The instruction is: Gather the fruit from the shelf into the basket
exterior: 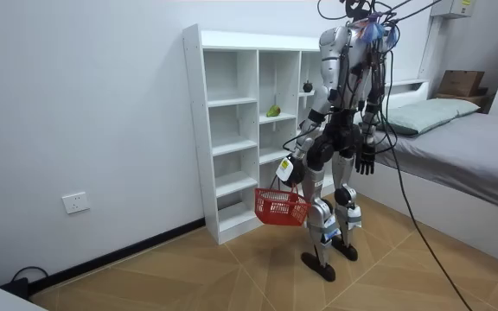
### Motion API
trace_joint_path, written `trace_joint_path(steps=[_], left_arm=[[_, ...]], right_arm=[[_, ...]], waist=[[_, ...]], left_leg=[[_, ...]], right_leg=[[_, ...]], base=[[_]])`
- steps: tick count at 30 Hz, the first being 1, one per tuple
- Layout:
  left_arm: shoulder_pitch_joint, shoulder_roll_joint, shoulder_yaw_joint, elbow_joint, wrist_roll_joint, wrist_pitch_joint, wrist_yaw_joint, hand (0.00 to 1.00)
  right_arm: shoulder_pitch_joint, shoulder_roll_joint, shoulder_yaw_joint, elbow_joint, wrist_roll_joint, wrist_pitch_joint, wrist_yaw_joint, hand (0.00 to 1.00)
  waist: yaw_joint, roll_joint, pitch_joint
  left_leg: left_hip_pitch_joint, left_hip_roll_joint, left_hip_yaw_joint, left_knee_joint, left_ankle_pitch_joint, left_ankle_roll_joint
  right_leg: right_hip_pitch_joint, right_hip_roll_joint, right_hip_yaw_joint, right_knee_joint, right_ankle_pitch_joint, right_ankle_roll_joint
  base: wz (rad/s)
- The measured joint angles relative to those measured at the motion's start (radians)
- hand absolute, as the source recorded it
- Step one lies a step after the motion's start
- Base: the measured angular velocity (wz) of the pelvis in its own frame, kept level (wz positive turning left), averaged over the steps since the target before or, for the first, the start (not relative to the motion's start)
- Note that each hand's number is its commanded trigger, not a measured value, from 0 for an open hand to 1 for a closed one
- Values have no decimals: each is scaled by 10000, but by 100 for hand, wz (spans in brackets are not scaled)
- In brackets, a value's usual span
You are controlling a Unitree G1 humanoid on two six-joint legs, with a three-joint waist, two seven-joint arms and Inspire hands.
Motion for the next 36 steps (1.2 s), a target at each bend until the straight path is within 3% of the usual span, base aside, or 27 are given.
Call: trace_joint_path(steps=[11,30,36], left_arm=[[77,3,-6,3,-58,24,-170,100],[145,38,19,6,-20,-57,-126,100],[141,85,-19,12,-44,-133,75,100]], right_arm=[[-41,24,25,76,-436,86,376,0],[-508,11,-354,222,-434,56,-15,0],[-544,9,-376,80,-421,-319,-648,0]], waist=[[27,-108,-3],[9,-160,12],[25,-175,7]], left_leg=[[63,0,238,-22,-1,2],[293,38,400,-106,-66,24],[319,55,560,-102,-69,18]], right_leg=[[-26,18,282,58,-1,4],[-20,73,527,198,-13,19],[5,91,603,186,-8,14]], base=[[-6],[-4],[-4]])
